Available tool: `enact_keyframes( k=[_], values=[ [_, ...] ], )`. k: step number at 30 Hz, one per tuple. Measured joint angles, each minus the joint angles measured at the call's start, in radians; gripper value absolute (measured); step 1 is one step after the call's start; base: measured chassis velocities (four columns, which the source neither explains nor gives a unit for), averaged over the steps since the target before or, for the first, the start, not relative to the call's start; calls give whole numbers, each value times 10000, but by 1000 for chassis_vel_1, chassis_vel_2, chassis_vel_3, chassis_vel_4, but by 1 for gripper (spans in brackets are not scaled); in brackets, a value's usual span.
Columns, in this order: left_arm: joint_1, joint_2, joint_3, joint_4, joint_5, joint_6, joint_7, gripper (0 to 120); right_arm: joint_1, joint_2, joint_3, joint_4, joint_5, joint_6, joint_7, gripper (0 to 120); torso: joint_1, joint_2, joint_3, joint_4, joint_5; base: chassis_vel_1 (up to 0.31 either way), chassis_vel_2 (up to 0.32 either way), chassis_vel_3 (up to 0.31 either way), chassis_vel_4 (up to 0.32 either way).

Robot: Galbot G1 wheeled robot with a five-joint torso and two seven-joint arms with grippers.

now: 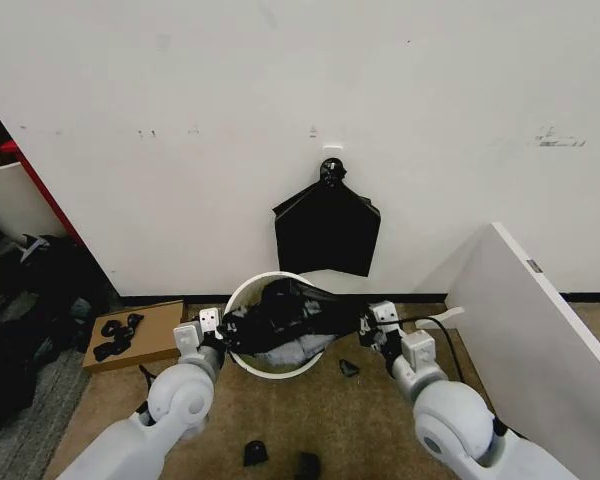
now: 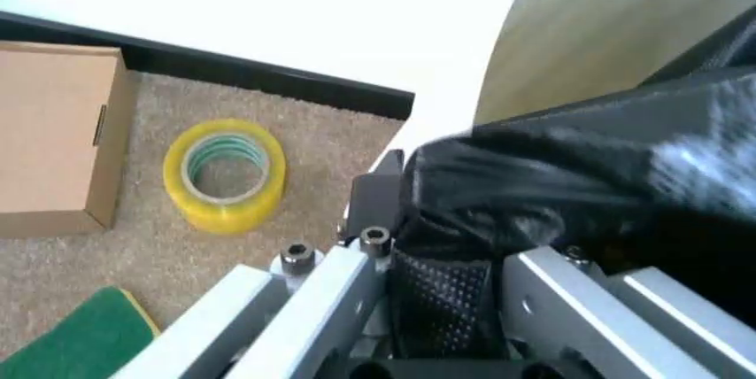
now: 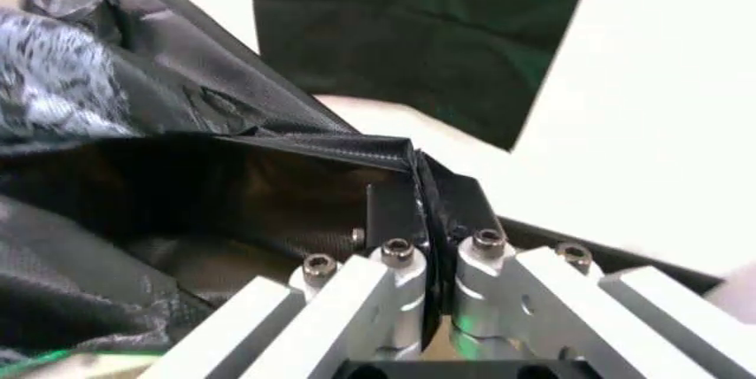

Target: Place the garbage bag over the trash bin.

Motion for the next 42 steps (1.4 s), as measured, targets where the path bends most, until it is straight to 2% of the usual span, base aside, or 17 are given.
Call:
enact_keyframes(
  k=[6, 10, 11, 12, 15, 17, 21, 23, 24, 25, 26, 28, 33, 37, 42],
  values=[
    [357, 43, -64, -263, 142, 2, 13, 1, -509, 9, 263, 125, -360, 232, -123, 0, 0, 0, 0, 2, 1, 0, 0, 0, 0],
    [623, 103, -65, -547, 265, 33, 34, 1, -1088, -118, 353, 439, -1419, 1038, -1055, 1, 0, 0, 0, 4, 0, 0, 0, 0, 0],
    [679, 111, -64, -627, 275, 56, 31, 1, -1327, -173, 400, 554, -1915, 1462, -1423, 7, 0, 1, 0, 1, 0, 0, 0, 0, 0],
    [679, 111, -64, -627, 275, 56, 31, 1, -1327, -173, 400, 554, -1915, 1462, -1423, 7, 0, 1, 0, 1, 0, 0, 0, 0, 0],
    [725, 130, -63, -749, 279, 85, -1, 1, -1808, -291, 639, 766, -2974, 2134, -2008, 19, 0, 0, -1, 1, 0, 0, 0, 0, 0],
    [722, 169, -63, -799, 276, 140, -9, 1, -2113, -406, 1069, 810, -3698, 2605, -2430, 26, 0, 0, 0, 1, 1, 0, 0, 0, 0],
    [644, 188, -63, -804, 224, 185, -20, 1, -2455, -639, 1701, 998, -3924, 3069, -2841, 38, 0, 0, 0, 3, 1, 0, 0, 0, 0],
    [540, 188, -63, -802, 96, 243, -67, 1, -2763, -814, 2174, 1103, -4016, 3484, -3216, 48, 0, 0, 0, 3, 1, 0, 0, 0, 0],
    [531, 186, -63, -802, 78, 253, -77, 1, -2803, -832, 2225, 1109, -4038, 3538, -3261, 48, 0, 0, 0, 3, 1, 0, 0, 0, 0],
    [450, 182, -60, -802, -64, 332, -164, 1, -3143, -993, 2628, 1166, -4470, 4127, -3678, 56, 0, 0, 1, 0, 1, 0, 0, 0, 0],
    [450, 182, -60, -802, -64, 332, -164, 1, -3143, -993, 2628, 1166, -4470, 4127, -3678, 56, 0, 0, 1, 0, 1, 0, 0, 0, 0],
    [386, 189, -29, -824, -145, 403, -211, 1, -3441, -1167, 2803, 1323, -5192, 4617, -4096, 67, 0, 0, 1, 0, 0, 0, 0, 0, 0],
    [320, 210, 87, -932, -247, 597, -286, 1, -3342, -1417, 2358, 1379, -6857, 5193, -4635, 81, 0, 1, 0, -1, 0, 0, 0, 0, 0],
    [349, 279, 152, -1124, -366, 899, -483, 1, -2013, -1829, 1225, 896, -8595, 5379, -5073, 98, 0, -1, 1, 5, 2, 0, 0, 0, 0],
    [428, 331, 170, -1354, -451, 966, -562, 1, -798, -2089, 510, 581, -9200, 5423, -5977, 100, 0, -2, 1, 3, 0, 0, 0, 0, 0]
  ],
)
